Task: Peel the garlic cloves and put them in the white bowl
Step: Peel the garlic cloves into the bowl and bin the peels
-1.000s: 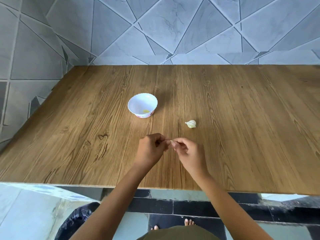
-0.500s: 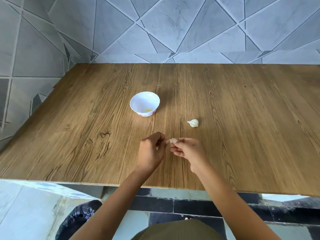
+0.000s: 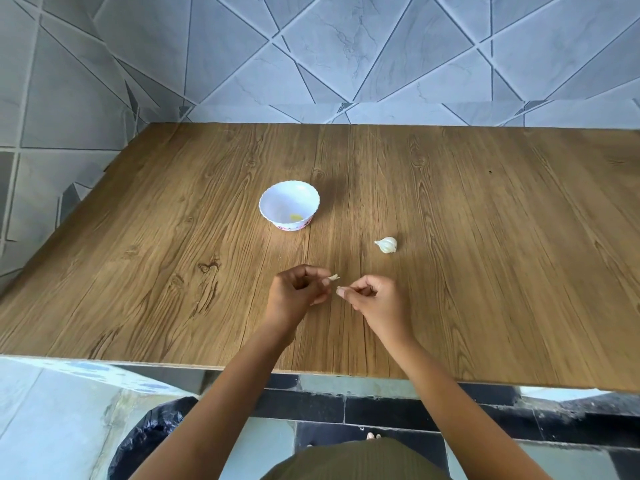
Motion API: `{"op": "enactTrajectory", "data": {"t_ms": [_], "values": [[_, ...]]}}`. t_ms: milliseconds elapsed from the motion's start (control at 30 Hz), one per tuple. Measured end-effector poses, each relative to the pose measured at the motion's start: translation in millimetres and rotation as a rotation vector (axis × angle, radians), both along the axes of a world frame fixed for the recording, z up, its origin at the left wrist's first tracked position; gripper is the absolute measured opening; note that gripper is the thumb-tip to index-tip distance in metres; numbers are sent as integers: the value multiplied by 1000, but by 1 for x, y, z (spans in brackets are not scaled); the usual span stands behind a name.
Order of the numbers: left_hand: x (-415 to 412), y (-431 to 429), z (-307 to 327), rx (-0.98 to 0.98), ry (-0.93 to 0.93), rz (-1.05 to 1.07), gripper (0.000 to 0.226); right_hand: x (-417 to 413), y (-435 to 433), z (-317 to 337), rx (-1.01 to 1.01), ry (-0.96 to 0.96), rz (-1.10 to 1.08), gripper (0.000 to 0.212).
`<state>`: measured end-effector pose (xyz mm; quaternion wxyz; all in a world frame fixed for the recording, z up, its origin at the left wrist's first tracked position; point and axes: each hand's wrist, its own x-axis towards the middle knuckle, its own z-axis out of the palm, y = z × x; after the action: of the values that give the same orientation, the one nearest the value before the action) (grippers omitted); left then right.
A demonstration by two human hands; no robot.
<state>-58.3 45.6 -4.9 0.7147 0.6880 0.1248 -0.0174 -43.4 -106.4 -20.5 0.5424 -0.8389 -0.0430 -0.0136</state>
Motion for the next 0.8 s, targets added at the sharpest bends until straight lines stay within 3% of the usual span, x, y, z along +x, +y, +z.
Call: {"op": "enactTrajectory", "data": {"t_ms": [100, 200, 300, 533, 600, 800], "values": [[2, 4, 1, -39, 4, -34, 13, 3, 1, 2, 112, 103, 59, 6], [3, 7, 1, -36, 7, -97, 13, 4, 0, 5, 305, 245, 97, 18], [5, 10, 3, -32, 37, -159, 9, 6, -1, 12, 467, 367, 138, 8], [9, 12, 14, 27, 63, -296, 6, 11, -4, 10, 558, 470, 197, 4], [10, 12, 16, -9, 132, -315, 7, 8, -4, 7, 477, 377, 237, 6], [6, 10, 19, -371, 425, -269, 14, 5, -9, 9, 109, -275, 356, 6]]}}
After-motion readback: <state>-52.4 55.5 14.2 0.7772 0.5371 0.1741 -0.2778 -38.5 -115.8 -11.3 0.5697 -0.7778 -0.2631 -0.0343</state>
